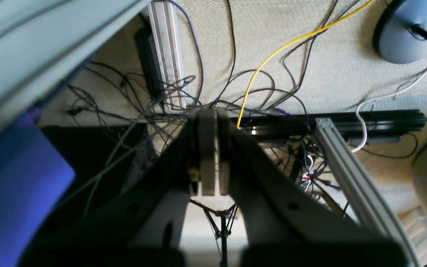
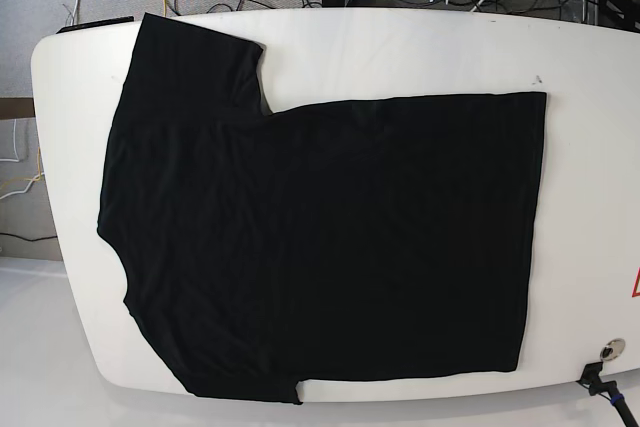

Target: Fold the T-shirt properly

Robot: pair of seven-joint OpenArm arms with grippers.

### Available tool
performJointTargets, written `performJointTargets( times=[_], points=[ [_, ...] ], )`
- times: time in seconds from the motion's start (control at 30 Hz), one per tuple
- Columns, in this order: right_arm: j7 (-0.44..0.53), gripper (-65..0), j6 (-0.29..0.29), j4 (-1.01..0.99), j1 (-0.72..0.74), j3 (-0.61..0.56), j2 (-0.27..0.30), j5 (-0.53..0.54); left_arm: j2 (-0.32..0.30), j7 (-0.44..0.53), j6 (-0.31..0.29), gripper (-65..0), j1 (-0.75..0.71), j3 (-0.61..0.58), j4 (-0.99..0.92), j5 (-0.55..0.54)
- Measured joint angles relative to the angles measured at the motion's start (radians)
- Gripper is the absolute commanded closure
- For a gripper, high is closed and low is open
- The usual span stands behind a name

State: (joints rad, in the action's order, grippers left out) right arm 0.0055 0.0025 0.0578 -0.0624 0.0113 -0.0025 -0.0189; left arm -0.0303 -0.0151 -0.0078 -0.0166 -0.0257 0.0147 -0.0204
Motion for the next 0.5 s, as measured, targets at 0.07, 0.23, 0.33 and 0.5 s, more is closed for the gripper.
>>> performJointTargets(
  times=[0.07,0.23,0.33,0.5],
  points=[
    [-0.005,0.0,0.001,0.035,-0.035,0.001,0.001,0.000,-0.022,-0.007,0.000,0.0,-0.029,-0.025,0.035,0.000],
    [-0.040,-0.2,0.005,0.132,-0.107,0.001,0.010,0.001,-0.052,-0.040,0.000,0.0,-0.099,-0.075,0.127,-0.003],
    [-0.051,0.0,0.016,0.118,-0.107,-0.013,0.007,-0.003,-0.048,-0.003,-0.001,0.0,-0.077,-0.081,0.125,-0.004],
    [-0.062,0.0,0.022,0.128,-0.121,-0.026,0.008,-0.002,-0.048,-0.007,0.000,0.0,-0.086,-0.097,0.118,-0.004]
  ],
)
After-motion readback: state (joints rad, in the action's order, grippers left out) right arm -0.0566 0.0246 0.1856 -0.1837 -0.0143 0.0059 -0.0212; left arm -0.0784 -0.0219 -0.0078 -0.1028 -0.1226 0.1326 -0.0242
